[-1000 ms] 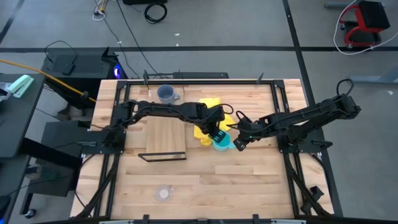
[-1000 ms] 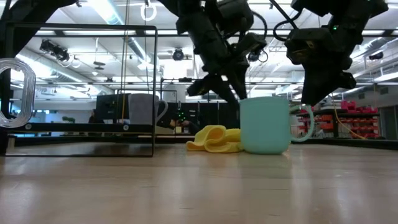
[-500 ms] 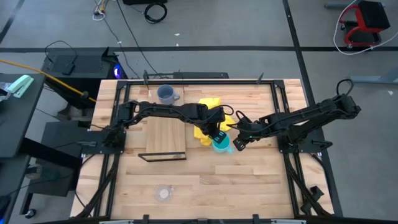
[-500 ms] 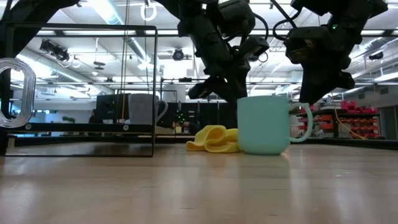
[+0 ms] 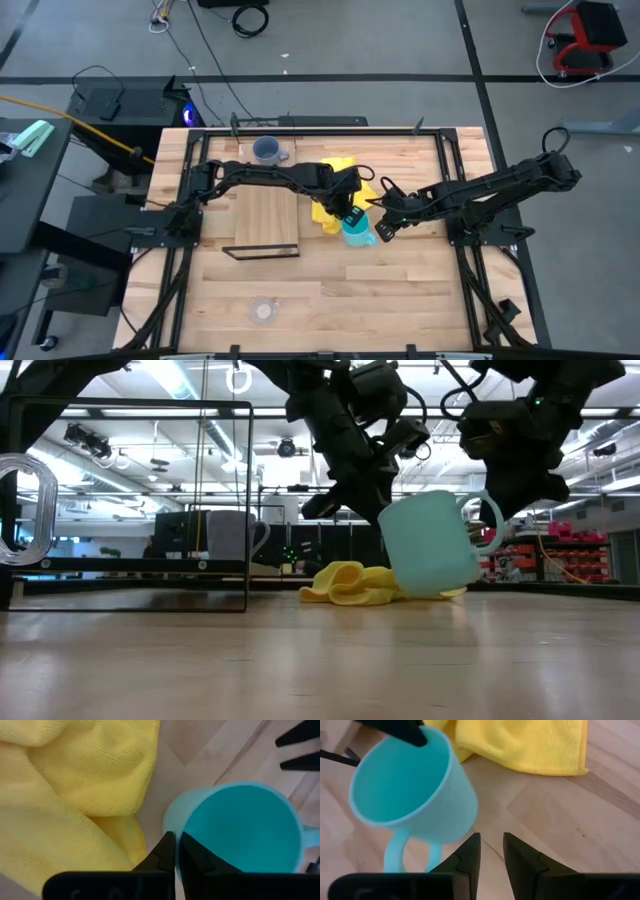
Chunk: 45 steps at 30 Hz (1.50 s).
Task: Stack small to large cups/mugs on shelf
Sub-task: Put the blue mug on the shelf
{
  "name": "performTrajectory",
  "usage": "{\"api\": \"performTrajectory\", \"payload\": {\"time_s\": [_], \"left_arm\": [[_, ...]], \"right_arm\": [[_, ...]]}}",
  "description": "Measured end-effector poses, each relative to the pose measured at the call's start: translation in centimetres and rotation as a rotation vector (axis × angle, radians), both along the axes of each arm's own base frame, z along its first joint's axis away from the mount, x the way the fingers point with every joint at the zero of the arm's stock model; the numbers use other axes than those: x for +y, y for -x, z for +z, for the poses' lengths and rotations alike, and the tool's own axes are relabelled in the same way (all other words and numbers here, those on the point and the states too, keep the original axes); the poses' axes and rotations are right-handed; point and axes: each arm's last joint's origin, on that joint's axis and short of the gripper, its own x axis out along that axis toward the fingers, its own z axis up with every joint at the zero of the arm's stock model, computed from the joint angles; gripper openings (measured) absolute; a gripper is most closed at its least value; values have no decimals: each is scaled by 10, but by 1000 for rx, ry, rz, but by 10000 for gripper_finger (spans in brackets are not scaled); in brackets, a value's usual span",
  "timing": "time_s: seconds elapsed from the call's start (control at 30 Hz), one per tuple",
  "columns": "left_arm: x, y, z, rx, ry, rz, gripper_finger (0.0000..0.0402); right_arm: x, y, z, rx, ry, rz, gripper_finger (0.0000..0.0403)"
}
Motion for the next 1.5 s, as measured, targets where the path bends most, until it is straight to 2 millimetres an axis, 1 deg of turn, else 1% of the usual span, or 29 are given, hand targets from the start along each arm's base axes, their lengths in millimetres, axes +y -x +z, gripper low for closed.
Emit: {"api": "performTrajectory", "payload": {"time_s": [0.07, 0.13, 0.2, 0.33, 0.47, 0.53, 0.67, 0.77, 0.93, 1.03, 1.17, 1.3, 1.43, 1.5], "left_arm": [[4, 1, 4, -11, 6, 6, 11], [7, 3, 10, -6, 9, 18, 11], [12, 2, 21, -23, 8, 28, 12], [20, 3, 52, -33, -18, 28, 12], [30, 12, 87, -4, -80, 53, 12], [35, 21, 106, 34, -116, 74, 12], [43, 45, 138, 140, -191, 130, 12], [49, 65, 150, 190, -209, 179, 12], [54, 96, 166, 281, -223, 246, 12], [59, 104, 176, 244, -236, 286, 12], [67, 114, 183, 231, -242, 315, 12], [81, 125, 177, 276, -240, 362, 12], [90, 143, 162, 361, -215, 400, 12], [91, 154, 153, 414, -192, 425, 12]], "right_arm": [[0, 2, 5, -18, -12, 4, 91], [2, 5, 15, -63, -21, 12, 91], [3, 7, 27, -119, -32, 23, 91], [5, 15, 43, -195, -31, 38, 91], [5, 24, 50, -217, -16, 43, 91], [7, 28, 51, -222, -12, 50, 91], [9, 33, 54, -227, 6, 61, 91], [11, 33, 54, -227, 16, 67, 91], [13, 34, 53, -222, 25, 83, 91], [13, 34, 53, -221, 29, 89, 91], [13, 34, 53, -222, 32, 90, 91], [13, 34, 53, -223, 34, 88, 91], [13, 34, 53, -225, 44, 81, 91], [13, 34, 53, -225, 45, 80, 91]]}}
